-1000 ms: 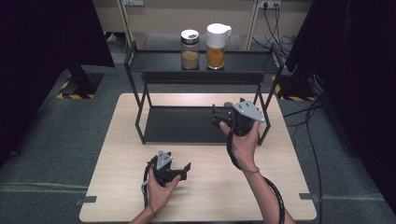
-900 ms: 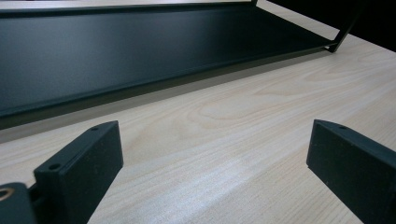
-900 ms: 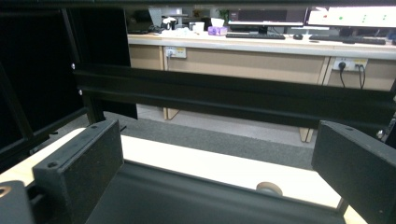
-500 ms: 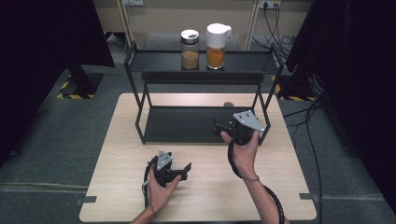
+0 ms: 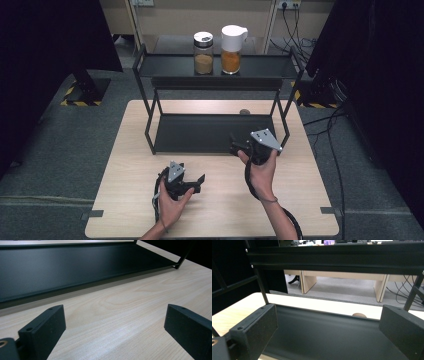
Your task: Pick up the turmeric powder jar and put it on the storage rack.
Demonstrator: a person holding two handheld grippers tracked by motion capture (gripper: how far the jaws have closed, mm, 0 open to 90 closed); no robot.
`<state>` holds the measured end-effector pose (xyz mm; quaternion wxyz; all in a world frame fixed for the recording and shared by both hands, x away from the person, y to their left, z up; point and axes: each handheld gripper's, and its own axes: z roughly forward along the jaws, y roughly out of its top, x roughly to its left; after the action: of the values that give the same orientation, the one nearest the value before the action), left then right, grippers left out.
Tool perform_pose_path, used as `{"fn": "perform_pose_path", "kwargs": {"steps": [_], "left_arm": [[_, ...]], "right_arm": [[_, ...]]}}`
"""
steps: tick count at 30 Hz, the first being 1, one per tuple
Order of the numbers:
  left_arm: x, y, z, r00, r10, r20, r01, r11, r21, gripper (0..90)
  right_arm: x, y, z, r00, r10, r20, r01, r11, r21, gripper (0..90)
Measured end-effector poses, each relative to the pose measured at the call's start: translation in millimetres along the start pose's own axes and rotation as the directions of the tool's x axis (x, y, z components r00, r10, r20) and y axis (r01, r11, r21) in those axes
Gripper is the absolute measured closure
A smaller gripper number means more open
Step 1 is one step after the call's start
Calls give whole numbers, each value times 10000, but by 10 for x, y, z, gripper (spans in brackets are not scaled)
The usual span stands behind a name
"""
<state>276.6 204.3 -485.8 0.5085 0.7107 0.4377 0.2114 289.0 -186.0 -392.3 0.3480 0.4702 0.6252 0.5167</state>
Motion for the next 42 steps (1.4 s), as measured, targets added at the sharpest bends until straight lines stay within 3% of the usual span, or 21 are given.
{"fn": "perform_pose_path", "kwargs": {"steps": [17,28,42], "left_arm": [[-11,-6,7,10000,-30,15,30,10000,-50,29],[-19,-11,10,10000,-24,22,24,10000,-81,29],[-21,-15,5,10000,-11,4,11,9999,-103,29]], "right_arm": [[-77,-328,-54,10000,62,-71,-58,9986,521,22],[-125,-505,-113,9997,69,-214,-58,9987,502,22],[-129,-728,-165,10000,40,-38,-36,9959,905,23]]}}
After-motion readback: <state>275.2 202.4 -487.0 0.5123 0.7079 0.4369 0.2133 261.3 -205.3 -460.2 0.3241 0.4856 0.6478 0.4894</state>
